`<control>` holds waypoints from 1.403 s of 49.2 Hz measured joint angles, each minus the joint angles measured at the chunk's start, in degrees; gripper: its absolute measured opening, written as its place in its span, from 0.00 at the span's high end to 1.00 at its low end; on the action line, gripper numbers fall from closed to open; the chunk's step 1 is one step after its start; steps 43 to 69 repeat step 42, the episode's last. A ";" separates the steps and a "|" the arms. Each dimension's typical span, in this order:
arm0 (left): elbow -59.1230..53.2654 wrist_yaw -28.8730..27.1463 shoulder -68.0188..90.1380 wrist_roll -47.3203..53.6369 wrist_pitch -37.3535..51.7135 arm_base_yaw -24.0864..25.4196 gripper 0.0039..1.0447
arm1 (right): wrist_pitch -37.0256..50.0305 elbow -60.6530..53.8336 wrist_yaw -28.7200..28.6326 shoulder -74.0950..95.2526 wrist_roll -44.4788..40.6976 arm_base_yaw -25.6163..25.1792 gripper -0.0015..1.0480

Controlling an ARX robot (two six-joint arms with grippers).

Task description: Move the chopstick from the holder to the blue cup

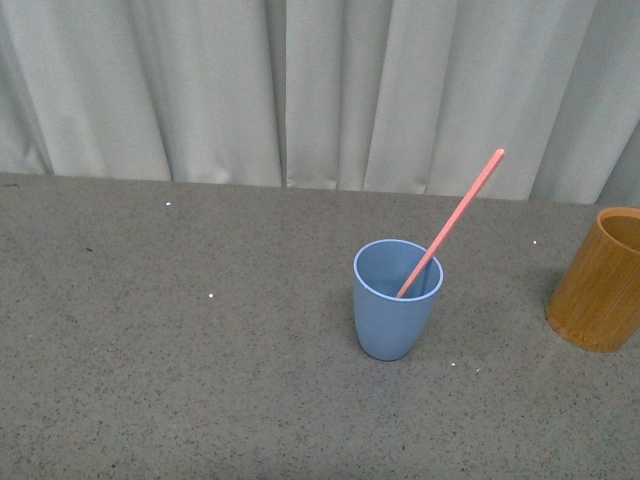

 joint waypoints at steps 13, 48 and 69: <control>0.00 0.02 0.00 0.00 0.00 0.00 0.06 | 0.00 0.00 0.00 0.00 0.04 0.00 0.09; 0.00 0.02 0.00 0.00 0.00 0.00 0.06 | 0.00 0.00 0.00 0.00 0.04 0.00 0.09; 0.00 0.02 0.00 0.00 0.00 0.00 0.06 | 0.00 0.00 0.00 0.00 0.04 0.00 0.09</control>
